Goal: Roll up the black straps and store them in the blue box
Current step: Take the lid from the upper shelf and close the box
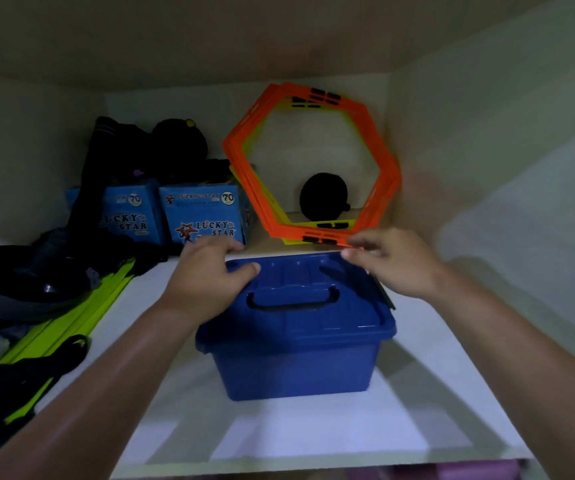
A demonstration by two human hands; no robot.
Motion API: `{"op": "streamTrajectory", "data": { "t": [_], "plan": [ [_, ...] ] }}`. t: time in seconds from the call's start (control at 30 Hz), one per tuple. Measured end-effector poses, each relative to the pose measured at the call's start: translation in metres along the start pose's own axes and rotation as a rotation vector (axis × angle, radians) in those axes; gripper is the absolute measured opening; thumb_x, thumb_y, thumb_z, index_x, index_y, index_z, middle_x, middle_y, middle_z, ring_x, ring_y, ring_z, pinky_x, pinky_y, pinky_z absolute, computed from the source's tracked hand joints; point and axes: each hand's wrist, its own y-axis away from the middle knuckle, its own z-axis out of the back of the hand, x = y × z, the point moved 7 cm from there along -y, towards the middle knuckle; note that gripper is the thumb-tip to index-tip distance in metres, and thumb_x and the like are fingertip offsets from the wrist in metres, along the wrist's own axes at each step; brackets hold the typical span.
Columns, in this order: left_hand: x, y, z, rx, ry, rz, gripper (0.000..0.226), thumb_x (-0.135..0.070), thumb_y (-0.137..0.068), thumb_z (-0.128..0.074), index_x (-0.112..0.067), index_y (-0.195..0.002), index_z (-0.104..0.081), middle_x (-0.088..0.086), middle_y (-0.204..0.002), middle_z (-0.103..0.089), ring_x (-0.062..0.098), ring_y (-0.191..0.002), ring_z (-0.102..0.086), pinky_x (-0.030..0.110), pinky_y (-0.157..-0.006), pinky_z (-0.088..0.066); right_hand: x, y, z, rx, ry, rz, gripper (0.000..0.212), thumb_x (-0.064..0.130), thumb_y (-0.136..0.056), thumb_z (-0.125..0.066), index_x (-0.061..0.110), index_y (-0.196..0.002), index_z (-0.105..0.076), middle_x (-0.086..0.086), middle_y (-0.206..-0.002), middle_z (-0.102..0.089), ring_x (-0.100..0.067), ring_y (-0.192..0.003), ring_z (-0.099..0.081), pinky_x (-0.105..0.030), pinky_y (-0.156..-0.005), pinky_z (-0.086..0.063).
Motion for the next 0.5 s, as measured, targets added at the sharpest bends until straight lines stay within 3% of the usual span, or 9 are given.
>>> {"op": "streamTrajectory", "data": {
  "t": [0.07, 0.13, 0.2, 0.27, 0.4, 0.5],
  "plan": [
    [-0.036, 0.008, -0.016, 0.089, -0.040, -0.131, 0.050, -0.053, -0.090, -0.064, -0.023, -0.130, -0.060, -0.003, -0.131, -0.053, 0.019, -0.128, -0.041, 0.027, -0.097, -0.031, -0.044, 0.003, -0.001, -0.079, -0.173, -0.143, 0.023, 0.034, -0.098, -0.059, 0.019, -0.105, -0.075, -0.003, -0.109, -0.076, -0.022, -0.103, -0.069, -0.039, -0.094, -0.052],
    [-0.065, 0.016, -0.040, 0.177, -0.074, -0.211, 0.056, -0.059, -0.090, -0.060, -0.024, -0.134, -0.058, -0.006, -0.136, -0.051, 0.016, -0.131, -0.040, 0.028, -0.104, -0.033, -0.078, 0.014, -0.015, -0.101, -0.508, -0.324, 0.022, 0.021, -0.099, -0.055, 0.010, -0.101, -0.073, -0.014, -0.100, -0.075, -0.028, -0.085, -0.069, -0.046, -0.086, -0.057],
    [-0.085, 0.021, -0.068, 0.301, -0.107, -0.228, 0.064, -0.065, -0.091, -0.054, -0.027, -0.142, -0.051, -0.007, -0.149, -0.045, 0.017, -0.142, -0.033, 0.040, -0.115, -0.032, -0.095, 0.028, -0.036, -0.075, -0.806, -0.470, 0.023, 0.010, -0.100, -0.050, -0.001, -0.102, -0.071, -0.022, -0.092, -0.074, -0.030, -0.073, -0.068, -0.039, -0.070, -0.060],
    [-0.097, 0.025, -0.091, 0.433, -0.160, -0.207, 0.073, -0.071, -0.090, -0.047, -0.033, -0.152, -0.038, -0.009, -0.165, -0.027, 0.019, -0.153, -0.018, 0.054, -0.121, -0.022, -0.096, 0.041, -0.061, 0.009, -1.054, -0.552, 0.028, 0.006, -0.101, -0.046, -0.005, -0.095, -0.070, -0.019, -0.076, -0.074, -0.026, -0.063, -0.068, -0.030, -0.053, -0.057],
    [-0.104, 0.024, -0.110, 0.535, -0.200, -0.176, 0.078, -0.077, -0.089, -0.039, -0.045, -0.157, -0.020, -0.013, -0.170, -0.007, 0.018, -0.157, -0.003, 0.063, -0.123, -0.003, -0.093, 0.048, -0.097, 0.115, -1.526, -0.613, 0.033, 0.017, -0.094, -0.060, -0.006, -0.116, -0.068, -0.015, -0.091, -0.067, -0.019, -0.068, -0.066, -0.027, -0.058, -0.060],
    [-0.104, 0.026, -0.112, 0.542, -0.191, -0.169, 0.078, -0.078, -0.088, -0.039, -0.048, -0.157, -0.019, -0.014, -0.170, -0.006, 0.017, -0.157, -0.003, 0.062, -0.121, 0.001, -0.090, 0.044, -0.106, 0.148, -1.646, -0.576, 0.059, 0.031, -0.087, -0.073, -0.001, -0.135, -0.060, -0.013, -0.103, -0.062, -0.017, -0.076, -0.054, -0.022, -0.063, -0.057]
  ]
}}
